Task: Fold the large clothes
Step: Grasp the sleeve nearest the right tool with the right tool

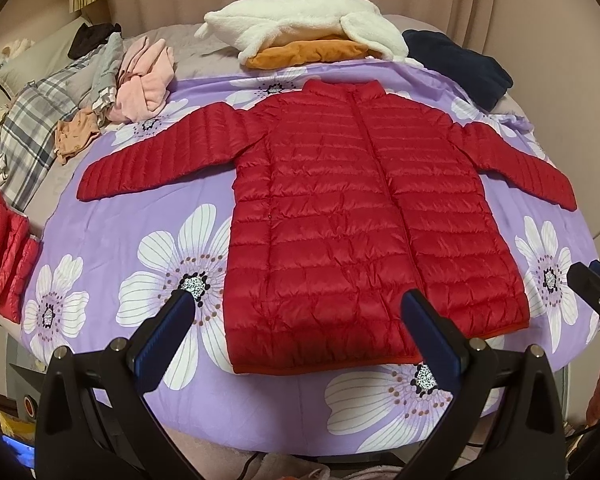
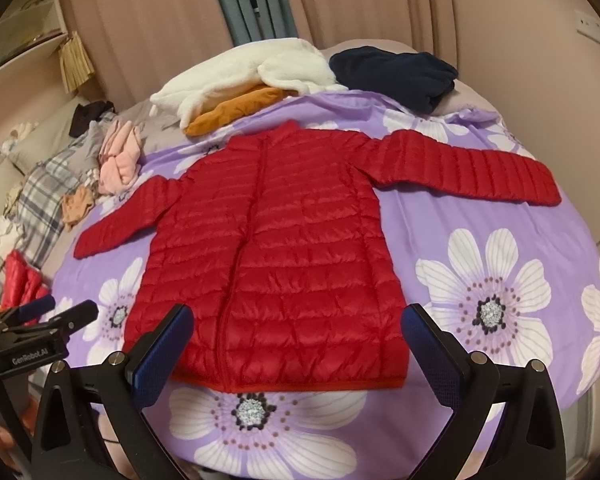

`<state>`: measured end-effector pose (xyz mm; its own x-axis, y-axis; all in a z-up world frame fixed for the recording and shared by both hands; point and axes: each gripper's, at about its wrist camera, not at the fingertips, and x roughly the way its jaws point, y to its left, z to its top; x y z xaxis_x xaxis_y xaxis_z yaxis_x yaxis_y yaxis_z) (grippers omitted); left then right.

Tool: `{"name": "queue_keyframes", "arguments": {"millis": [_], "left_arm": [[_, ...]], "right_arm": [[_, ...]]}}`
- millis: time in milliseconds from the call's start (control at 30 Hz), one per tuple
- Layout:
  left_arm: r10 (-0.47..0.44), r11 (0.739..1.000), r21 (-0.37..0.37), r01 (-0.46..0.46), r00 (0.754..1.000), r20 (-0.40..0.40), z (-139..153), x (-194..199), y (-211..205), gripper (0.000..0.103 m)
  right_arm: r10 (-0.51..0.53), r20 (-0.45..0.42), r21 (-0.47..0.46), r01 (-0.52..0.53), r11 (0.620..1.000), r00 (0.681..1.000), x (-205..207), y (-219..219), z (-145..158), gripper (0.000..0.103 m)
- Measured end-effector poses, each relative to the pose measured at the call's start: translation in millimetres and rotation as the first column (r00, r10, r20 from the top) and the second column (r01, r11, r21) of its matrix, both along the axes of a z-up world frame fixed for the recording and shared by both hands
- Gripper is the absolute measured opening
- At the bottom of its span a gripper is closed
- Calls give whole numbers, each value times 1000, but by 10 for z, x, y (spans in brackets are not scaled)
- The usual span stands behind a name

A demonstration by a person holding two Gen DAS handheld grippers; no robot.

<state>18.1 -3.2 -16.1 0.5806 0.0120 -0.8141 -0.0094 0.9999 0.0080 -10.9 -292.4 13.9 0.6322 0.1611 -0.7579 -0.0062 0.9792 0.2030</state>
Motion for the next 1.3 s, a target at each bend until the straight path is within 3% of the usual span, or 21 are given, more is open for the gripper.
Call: {"name": "queue_keyframes", "arguments": {"millis": [100, 233, 300, 400, 500, 700, 867, 1067, 1233, 1300], "left_arm": [[-16, 999, -33, 15, 1000, -20, -48, 55, -3, 103], [-43, 987, -158, 30, 996, -76, -184, 187, 62, 103], [-48, 963, -268, 19, 993, -103, -282, 278, 146, 103], [-50, 907, -421, -8, 990, -128, -420, 402, 279, 103], [-23, 871, -488, -52, 989, -147, -540, 522, 382, 103], [45, 843, -520, -139, 981, -190, -686, 742, 550, 103], [94, 858, -481, -181, 975, -200, -743, 922, 675, 103], [119, 877, -440, -194, 974, -194, -775, 1091, 740, 103], [146, 884, -412, -220, 968, -205, -812, 1189, 796, 103], [156, 878, -417, -236, 964, -216, -832, 1212, 823, 102]], "right_arm": [[-4, 3, 19, 4, 1000, 1000, 40, -51, -36, 102], [-7, 3, 135, 7, 991, 1000, 141, -293, -161, 102], [-35, -12, 238, 37, 971, 999, 226, -545, -279, 102], [-119, -56, 357, 131, 925, 991, 317, -935, -480, 102], [-232, -83, 405, 245, 881, 969, 394, -1367, -686, 102], [-417, -122, 389, 430, 815, 901, 627, -2075, -1014, 102], [-516, -144, 417, 525, 742, 845, 930, -2537, -1206, 102], [-577, -140, 467, 568, 678, 805, 1245, -2897, -1331, 102], [-615, -161, 586, 576, 570, 772, 1451, -3129, -1481, 102], [-643, -162, 651, 570, 500, 749, 1492, -3221, -1511, 102]]}}
